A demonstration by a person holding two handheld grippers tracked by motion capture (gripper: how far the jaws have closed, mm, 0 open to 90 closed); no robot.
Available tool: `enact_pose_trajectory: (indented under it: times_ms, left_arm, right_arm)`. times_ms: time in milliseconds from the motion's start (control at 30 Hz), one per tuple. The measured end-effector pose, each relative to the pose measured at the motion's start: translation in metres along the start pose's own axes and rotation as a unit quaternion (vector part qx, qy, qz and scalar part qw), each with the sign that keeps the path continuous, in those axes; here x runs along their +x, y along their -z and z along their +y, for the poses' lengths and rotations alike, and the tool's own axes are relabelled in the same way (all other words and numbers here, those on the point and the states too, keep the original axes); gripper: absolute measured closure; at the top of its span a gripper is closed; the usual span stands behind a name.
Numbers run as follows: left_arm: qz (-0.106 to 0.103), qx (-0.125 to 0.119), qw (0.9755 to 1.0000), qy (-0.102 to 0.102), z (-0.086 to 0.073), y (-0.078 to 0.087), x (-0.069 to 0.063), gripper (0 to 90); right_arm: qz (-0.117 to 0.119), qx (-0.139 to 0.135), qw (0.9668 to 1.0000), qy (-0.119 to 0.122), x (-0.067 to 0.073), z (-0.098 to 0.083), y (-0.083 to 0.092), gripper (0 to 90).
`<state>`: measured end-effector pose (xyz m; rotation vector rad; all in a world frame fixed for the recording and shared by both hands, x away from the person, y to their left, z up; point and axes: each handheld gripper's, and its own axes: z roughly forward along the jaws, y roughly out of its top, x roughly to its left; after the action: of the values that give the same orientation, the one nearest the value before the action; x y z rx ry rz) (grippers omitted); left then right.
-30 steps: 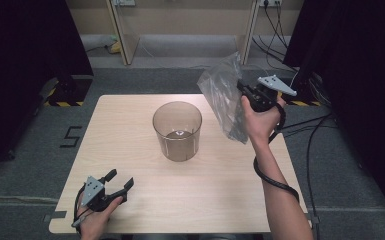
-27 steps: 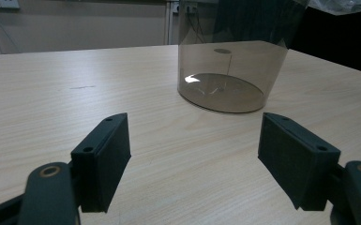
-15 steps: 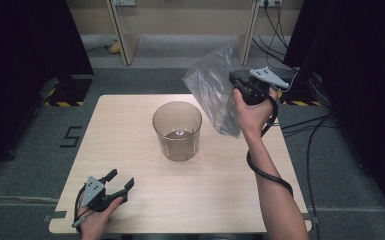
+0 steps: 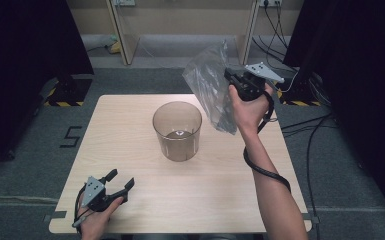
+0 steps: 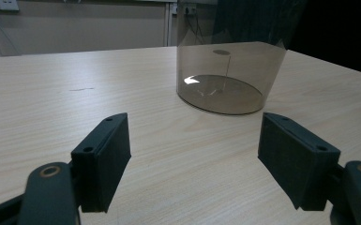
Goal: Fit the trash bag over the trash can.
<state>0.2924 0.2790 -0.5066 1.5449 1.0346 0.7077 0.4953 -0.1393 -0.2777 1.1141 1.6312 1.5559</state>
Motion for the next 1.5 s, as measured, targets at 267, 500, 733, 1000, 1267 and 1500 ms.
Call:
enact_pose_trajectory:
  times_ms: [267, 500, 733, 1000, 1267, 1500]
  left_arm:
    - [0.000, 0.000, 1.0000, 0.000, 0.000, 0.000, 0.000, 24.3]
    - [0.000, -0.001, 1.0000, 0.000, 0.000, 0.001, 0.000, 24.3]
    - [0.000, -0.002, 1.0000, -0.001, 0.000, 0.001, 0.000, 24.3]
    - [0.001, -0.002, 1.0000, -0.001, 0.000, 0.001, 0.000, 24.4]
    - [0.000, -0.002, 1.0000, -0.002, 0.000, 0.001, 0.000, 24.4]
    - [0.001, -0.002, 1.0000, -0.002, 0.000, 0.001, 0.000, 24.4]
  right_arm:
    - [0.006, -0.006, 1.0000, 0.002, 0.008, 0.008, -0.005, 90.0]
    - [0.012, -0.008, 0.9999, 0.002, 0.014, 0.011, -0.010, 90.0]
    - [0.016, -0.008, 0.9998, 0.004, 0.018, 0.012, -0.014, 90.0]
    - [0.021, -0.007, 0.9997, 0.005, 0.024, 0.013, -0.018, 90.0]
    - [0.026, -0.009, 0.9996, 0.004, 0.029, 0.014, -0.021, 90.0]
    - [0.030, -0.010, 0.9995, 0.005, 0.034, 0.015, -0.025, 90.0]
